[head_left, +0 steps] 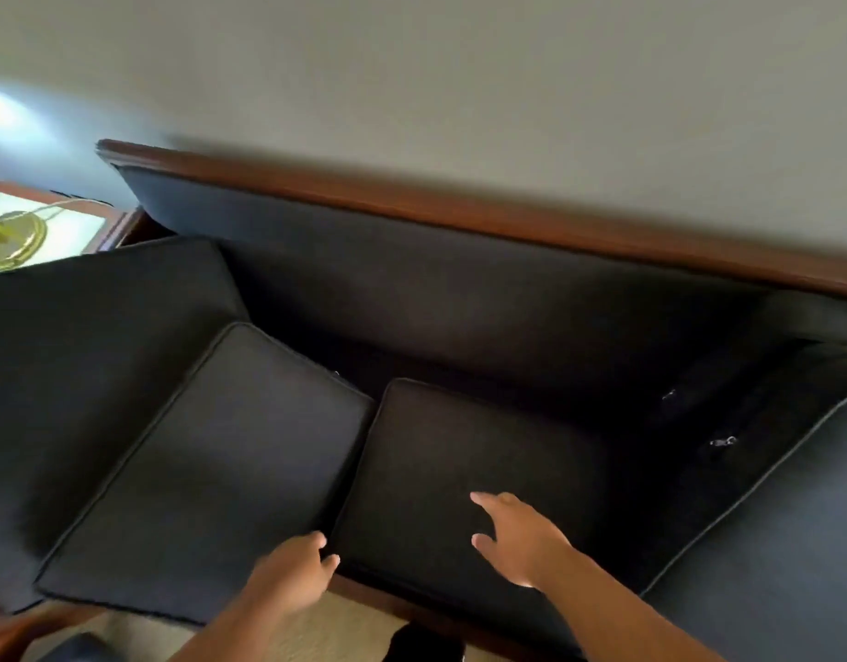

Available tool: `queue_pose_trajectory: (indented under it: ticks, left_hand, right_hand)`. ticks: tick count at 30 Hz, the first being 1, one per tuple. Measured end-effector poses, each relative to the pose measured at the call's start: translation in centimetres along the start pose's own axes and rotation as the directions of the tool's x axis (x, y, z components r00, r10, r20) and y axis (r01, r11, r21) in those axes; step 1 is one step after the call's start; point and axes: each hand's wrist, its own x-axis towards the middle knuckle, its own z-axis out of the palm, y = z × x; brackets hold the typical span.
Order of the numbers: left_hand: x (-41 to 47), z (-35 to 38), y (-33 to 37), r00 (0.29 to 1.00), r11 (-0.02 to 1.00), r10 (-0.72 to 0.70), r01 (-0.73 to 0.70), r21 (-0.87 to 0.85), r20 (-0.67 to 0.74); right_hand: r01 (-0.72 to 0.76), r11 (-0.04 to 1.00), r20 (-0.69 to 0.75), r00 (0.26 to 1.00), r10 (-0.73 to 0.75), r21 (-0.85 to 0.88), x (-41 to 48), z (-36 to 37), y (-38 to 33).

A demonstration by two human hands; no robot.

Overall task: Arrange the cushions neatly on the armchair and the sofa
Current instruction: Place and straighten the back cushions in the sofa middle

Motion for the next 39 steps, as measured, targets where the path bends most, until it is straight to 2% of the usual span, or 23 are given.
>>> queue_pose_trajectory:
  ticks: [4, 7, 11, 16, 18, 20, 24, 25, 28, 32, 36, 38, 39]
  left_hand:
    - [6.7, 2.5, -0.4, 0.996, 0.995, 0.011, -0.002, -0.098, 0.091]
    - [12.5, 4.0, -0.6, 0.996, 0.984, 0.001, 0.015, -0.179, 0.088]
    - [18.1, 5.5, -0.6, 0.996, 0.921, 0.002, 0.034, -0.389, 0.091]
    - [20.8, 6.8, 0.6, 0.975, 0.828, -0.096, 0.191, -0.527, 0.202]
    - [21.0, 7.4, 1.3, 0.958, 0.718, -0.146, 0.273, -0.640, 0.245]
    - [21.4, 8.2, 1.4, 0.955, 0.581, -0.166, 0.296, -0.758, 0.246]
    - [21.7, 7.8, 0.3, 0.921, 0.183, -0.199, 0.370, -0.911, 0.335]
    - [21.6, 7.7, 0.1, 0.917, 0.125, -0.165, 0.385, -0.914, 0.364]
    - [20.1, 7.4, 0.2, 0.910, 0.114, 0.012, 0.411, -0.905, 0.415]
    - [16.5, 5.9, 0.7, 0.933, 0.125, 0.129, 0.320, -0.939, 0.336]
    - [10.0, 2.4, 2.3, 0.963, 0.111, 0.154, 0.207, -0.972, 0.222]
    - [6.3, 1.1, 3.6, 0.982, 0.168, 0.117, 0.127, -0.978, 0.148]
    - [3.6, 0.2, 4.8, 0.990, 0.235, 0.101, 0.077, -0.969, 0.103]
  right_hand:
    - [-0.005, 1.000, 0.116, 0.993, 0.007, -0.019, 6.0, 5.1, -1.9]
    - [-0.015, 0.997, 0.146, 0.989, 0.026, -0.074, 11.3, 8.1, -3.1]
    - [-0.028, 0.989, 0.115, 0.992, 0.045, -0.146, 16.5, 11.0, -4.3]
    - [-0.064, 0.936, -0.094, 0.995, 0.033, -0.345, 19.8, 13.3, -4.2]
    - [-0.061, 0.933, -0.135, 0.991, 0.013, -0.354, 20.0, 13.6, -3.6]
    - [-0.048, 0.939, -0.146, 0.989, -0.003, -0.340, 19.9, 13.6, -3.0]
    - [-0.026, 0.960, -0.150, 0.988, -0.017, -0.278, 19.7, 12.6, -2.5]
    - [-0.029, 0.971, -0.164, 0.986, -0.011, -0.238, 19.4, 12.3, -2.4]
    - [-0.026, 0.995, -0.238, 0.971, 0.001, -0.100, 18.3, 11.3, -2.3]
    - [0.018, 0.998, -0.305, 0.952, 0.002, 0.062, 15.3, 9.9, -2.3]
    - [0.081, 0.984, -0.351, 0.936, -0.020, 0.160, 8.7, 7.3, -2.3]
    - [0.085, 0.971, -0.340, 0.941, -0.005, 0.222, 5.2, 5.8, -2.3]
    - [0.088, 0.960, -0.343, 0.939, 0.009, 0.267, 2.9, 4.8, -2.1]
